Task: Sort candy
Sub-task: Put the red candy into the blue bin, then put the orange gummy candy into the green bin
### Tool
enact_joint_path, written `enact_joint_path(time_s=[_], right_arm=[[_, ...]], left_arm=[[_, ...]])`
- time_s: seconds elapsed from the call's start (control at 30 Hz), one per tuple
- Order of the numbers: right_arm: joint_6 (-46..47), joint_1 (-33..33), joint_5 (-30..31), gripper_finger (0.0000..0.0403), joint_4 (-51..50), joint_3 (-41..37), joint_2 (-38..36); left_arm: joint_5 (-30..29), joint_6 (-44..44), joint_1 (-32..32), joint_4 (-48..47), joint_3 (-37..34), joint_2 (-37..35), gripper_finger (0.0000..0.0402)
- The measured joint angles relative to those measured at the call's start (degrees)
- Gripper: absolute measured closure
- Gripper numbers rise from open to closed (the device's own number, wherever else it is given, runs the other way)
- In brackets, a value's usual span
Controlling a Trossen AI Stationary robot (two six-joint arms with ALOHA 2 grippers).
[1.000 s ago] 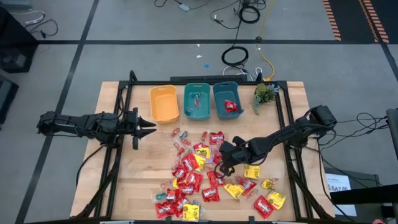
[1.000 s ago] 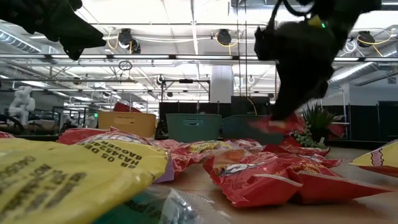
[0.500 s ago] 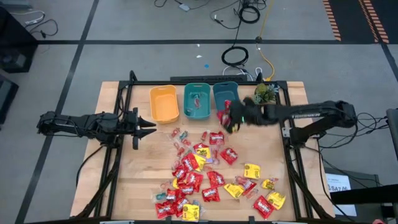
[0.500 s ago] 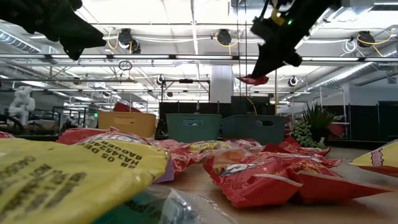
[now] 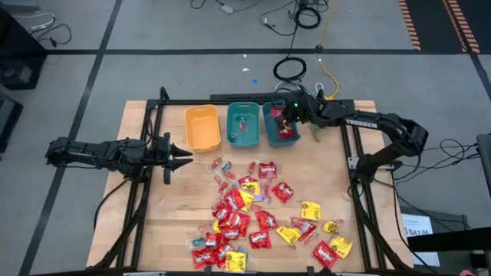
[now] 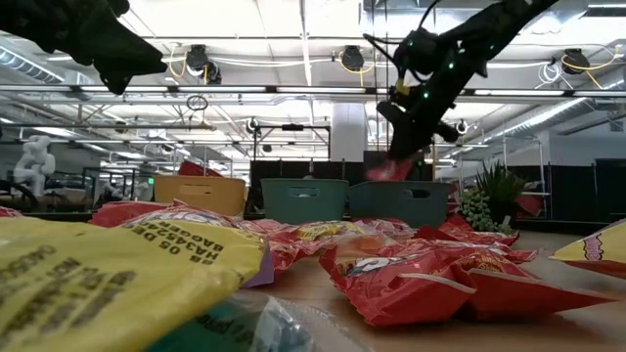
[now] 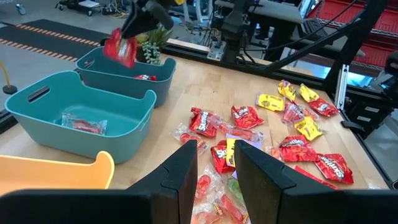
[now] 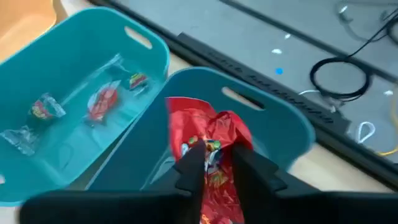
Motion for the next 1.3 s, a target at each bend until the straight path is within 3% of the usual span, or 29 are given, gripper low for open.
enact_joint_path(time_s=[0.27, 0.47, 0.83, 1.07, 1.3], right_arm=[[-6.2, -1.42, -0.25, 0.0205, 1.53, 0.0, 0.95], [-6.3, -1.4, -0.25, 0.0154, 1.6, 0.0, 0.79], [-5.22, -1.19, -0.73, 0.0142, -4.67, 0.0, 0.12], [3.95, -0.86, -2.59, 0.0142, -15.4, 0.0, -5.4], [14.94, 1.37, -6.44, 0.0142, -22.37, 0.0, -13.18]], left_arm=[[-0.02, 0.0, -0.01, 0.0, 0.0, 0.0, 0.0285], [-0.04, 0.0, 0.0, 0.0, 0.0, 0.0, 0.0285], [-0.13, 0.03, -0.01, 0.0, 0.0, 0.0, 0.0285], [-0.54, 1.44, -0.02, 0.2, 0.0, 0.0, 0.0285], [-0.64, 1.43, 0.02, 6.9, 0.02, 0.0, 0.0285]])
